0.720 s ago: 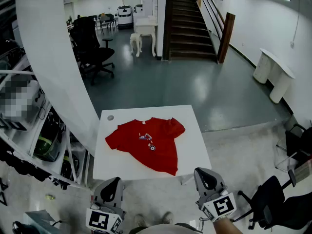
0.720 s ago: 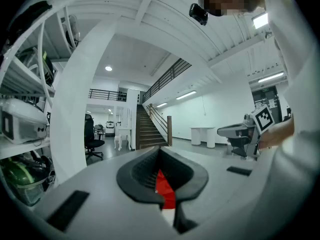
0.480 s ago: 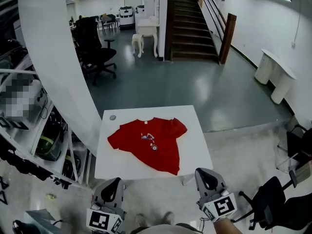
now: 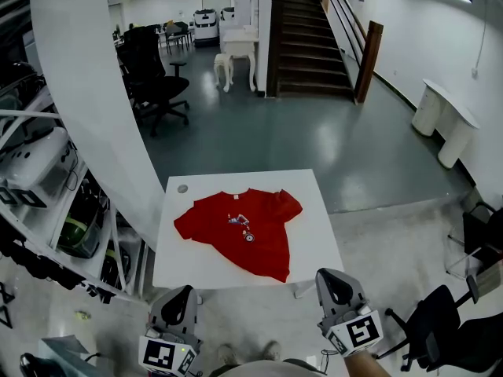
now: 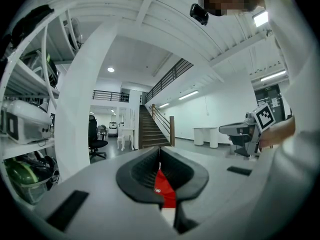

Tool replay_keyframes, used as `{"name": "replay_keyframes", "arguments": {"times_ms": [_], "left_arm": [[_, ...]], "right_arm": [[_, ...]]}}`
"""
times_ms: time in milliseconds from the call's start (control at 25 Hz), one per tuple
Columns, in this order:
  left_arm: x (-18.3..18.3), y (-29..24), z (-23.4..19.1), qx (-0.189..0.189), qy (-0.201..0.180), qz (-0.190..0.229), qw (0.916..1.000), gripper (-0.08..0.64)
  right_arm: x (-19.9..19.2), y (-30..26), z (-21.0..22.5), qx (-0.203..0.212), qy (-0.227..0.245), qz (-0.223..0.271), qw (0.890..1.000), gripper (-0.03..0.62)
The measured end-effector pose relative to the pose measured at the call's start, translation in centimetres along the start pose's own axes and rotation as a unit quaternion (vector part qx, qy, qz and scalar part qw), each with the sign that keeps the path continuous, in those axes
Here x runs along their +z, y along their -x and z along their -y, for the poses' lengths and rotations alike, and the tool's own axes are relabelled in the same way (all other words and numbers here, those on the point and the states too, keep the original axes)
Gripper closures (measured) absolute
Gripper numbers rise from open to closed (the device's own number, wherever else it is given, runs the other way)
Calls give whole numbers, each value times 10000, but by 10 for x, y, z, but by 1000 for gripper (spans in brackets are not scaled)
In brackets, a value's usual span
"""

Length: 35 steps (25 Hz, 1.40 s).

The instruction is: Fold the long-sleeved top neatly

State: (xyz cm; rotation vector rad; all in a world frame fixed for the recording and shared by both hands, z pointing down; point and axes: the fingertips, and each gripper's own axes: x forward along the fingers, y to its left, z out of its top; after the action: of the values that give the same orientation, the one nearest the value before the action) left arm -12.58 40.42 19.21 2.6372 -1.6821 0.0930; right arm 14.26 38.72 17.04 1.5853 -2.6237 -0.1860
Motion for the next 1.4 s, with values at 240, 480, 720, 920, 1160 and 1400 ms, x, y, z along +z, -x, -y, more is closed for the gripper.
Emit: {"name": "replay_keyframes", "arguments": {"times_ms": [240,480,720,920,1160,1400], "left_arm": [[1,-5,3,90,53,37,9999,305],[0,-9,15,186,45,-2,9998,290],[-10,-9,33,381,43,-134,9992,291],[-23,-11,30,476,101,-288,9984,295],[-38,-42,9,415,124,-353,9984,304],[-51,-88,-23,221,230,-409,9987,308]], "right_arm": [[0,5,11,-32,19,115,9999,308],[-8,15,25,-4,85,72,9999,285],[-26,20,38,177,15,-4,9998,287],[-36,11,42,292,-46,-63,9995,298],[-44,-20,44,334,12,-124,9994,300],[-46,-61,56,205,150,-284,9993,311]]}}
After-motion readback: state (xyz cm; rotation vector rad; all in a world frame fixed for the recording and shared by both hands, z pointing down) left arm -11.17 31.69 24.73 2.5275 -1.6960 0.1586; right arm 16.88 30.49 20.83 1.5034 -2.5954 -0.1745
